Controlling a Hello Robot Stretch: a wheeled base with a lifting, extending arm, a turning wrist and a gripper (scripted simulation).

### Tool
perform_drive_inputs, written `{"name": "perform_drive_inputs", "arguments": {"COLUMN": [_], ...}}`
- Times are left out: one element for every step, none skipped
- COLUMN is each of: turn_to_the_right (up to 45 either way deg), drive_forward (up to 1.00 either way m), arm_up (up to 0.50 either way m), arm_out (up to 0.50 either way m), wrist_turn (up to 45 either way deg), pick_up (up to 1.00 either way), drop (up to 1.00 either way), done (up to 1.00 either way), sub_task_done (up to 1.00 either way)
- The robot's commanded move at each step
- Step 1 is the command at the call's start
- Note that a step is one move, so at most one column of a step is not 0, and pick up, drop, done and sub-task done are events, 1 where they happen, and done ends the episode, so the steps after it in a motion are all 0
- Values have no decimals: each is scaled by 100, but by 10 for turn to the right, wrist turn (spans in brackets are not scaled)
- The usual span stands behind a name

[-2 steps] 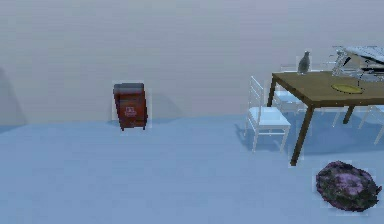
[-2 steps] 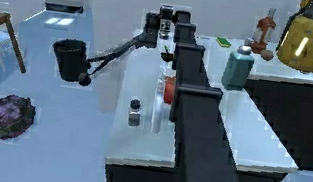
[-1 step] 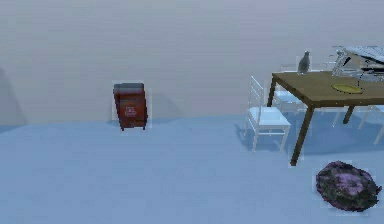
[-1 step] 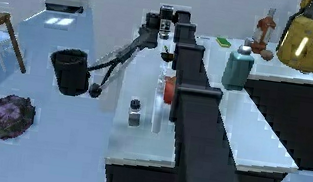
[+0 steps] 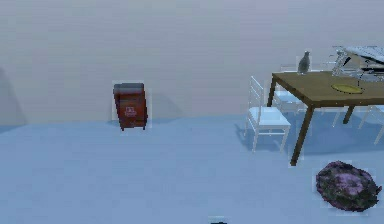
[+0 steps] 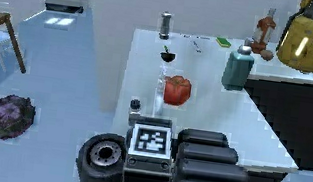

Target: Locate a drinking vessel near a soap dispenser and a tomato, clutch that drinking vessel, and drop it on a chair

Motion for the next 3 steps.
{"name": "perform_drive_inputs", "arguments": {"turn_to_the_right": [150, 0, 180], "drive_forward": [0, 55, 0], "arm_up": [0, 0, 0], "arm_out": [0, 0, 0], "wrist_turn": [0, 0, 0], "pick_up": [0, 0, 0], "drop": [0, 0, 0], "done": [0, 0, 0], "sub_task_done": [0, 0, 0]}}
